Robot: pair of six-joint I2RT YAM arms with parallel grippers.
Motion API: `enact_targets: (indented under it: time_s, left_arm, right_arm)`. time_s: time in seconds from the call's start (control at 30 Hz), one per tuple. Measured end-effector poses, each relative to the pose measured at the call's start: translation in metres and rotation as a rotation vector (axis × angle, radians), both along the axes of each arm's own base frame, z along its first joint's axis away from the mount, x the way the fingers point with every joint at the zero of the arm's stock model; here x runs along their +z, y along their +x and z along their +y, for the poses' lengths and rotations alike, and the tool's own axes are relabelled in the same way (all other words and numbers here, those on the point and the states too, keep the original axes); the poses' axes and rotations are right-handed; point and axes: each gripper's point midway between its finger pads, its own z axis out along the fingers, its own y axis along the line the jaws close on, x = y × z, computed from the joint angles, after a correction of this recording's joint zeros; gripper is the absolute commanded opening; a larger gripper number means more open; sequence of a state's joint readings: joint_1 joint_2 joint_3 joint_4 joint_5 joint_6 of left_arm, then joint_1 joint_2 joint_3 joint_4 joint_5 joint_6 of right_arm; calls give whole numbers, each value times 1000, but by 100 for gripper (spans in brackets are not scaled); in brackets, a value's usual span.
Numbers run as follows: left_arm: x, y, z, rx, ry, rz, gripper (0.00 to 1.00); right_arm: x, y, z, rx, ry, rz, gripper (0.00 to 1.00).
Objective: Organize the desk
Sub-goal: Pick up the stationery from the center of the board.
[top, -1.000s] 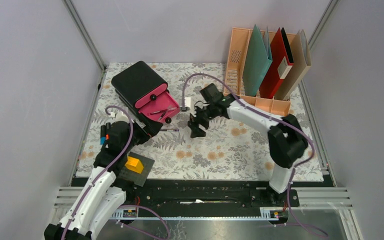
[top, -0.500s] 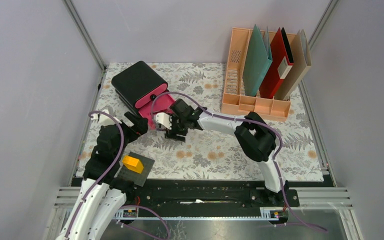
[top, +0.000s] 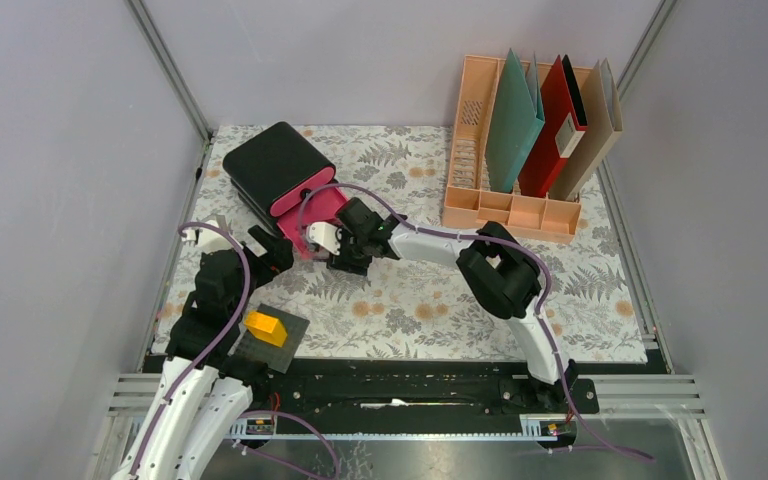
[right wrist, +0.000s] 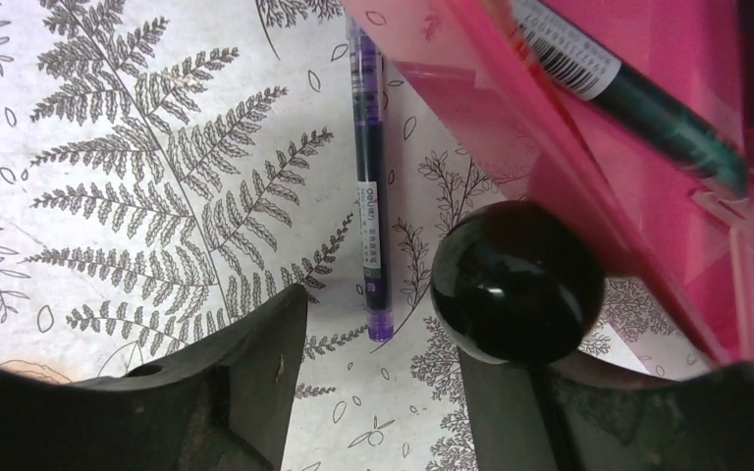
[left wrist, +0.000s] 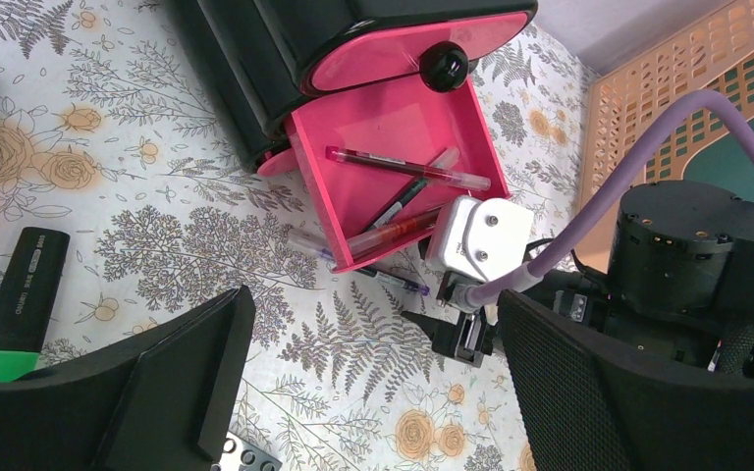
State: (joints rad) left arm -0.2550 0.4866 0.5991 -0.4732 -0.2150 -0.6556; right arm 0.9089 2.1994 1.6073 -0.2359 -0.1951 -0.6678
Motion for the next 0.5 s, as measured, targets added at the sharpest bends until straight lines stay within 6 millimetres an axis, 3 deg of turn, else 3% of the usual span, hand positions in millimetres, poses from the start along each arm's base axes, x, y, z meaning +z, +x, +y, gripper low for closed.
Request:
enact_targets:
  time_s: [0.13,0.37,0.5]
  left_arm:
    - [-1,0,0,0,2,3,99]
    - [-1,-1,0,0,1,3,99]
    - [-1,-1,0,0,1,4,99]
  right_arm:
    - [0,4,1,-14,2,-9,53]
    - [-3,4,-1,-41,3,2,19]
    - [-5,2,-1,-42,21,-8,12]
